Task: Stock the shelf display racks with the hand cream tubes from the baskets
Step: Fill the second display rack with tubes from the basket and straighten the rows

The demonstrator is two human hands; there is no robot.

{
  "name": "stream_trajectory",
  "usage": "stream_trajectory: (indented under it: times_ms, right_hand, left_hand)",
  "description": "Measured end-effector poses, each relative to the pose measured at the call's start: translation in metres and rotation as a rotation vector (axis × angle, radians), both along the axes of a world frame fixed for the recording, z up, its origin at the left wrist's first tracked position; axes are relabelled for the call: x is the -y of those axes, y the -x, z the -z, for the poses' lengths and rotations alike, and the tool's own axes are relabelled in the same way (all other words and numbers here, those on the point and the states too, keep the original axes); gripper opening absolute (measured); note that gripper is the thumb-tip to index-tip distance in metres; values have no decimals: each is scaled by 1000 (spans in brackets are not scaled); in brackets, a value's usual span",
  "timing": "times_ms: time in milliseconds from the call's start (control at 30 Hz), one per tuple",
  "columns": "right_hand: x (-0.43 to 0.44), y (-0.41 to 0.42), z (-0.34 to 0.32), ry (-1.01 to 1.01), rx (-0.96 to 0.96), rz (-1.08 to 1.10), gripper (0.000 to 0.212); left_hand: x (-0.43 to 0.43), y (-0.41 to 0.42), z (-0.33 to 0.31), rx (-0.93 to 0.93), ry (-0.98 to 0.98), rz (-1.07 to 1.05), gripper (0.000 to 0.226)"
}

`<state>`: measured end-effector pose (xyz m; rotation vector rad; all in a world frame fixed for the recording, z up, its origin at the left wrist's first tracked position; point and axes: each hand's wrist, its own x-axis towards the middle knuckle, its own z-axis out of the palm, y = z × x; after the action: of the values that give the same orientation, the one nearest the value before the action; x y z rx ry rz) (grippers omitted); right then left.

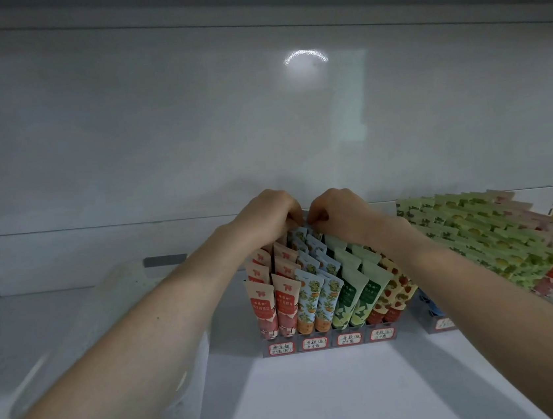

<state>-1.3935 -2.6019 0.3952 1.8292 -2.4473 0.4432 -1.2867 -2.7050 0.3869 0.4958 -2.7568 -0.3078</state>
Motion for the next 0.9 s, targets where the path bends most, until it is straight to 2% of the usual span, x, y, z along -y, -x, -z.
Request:
stream_trajectory:
  times_ms: [200, 433, 900]
  right_hand:
    - [-17, -1, -11, 139, 59, -2, 20]
    - [-20, -14, 0, -23, 55, -23, 19]
    - [-21, -9, 4, -16, 41, 11, 21]
  left_hand:
    - [-3, -17, -7, -84, -17, 45, 21]
    - [-13, -13, -2, 63, 91, 113, 22]
    - [-8, -8, 4, 36, 16, 77, 19]
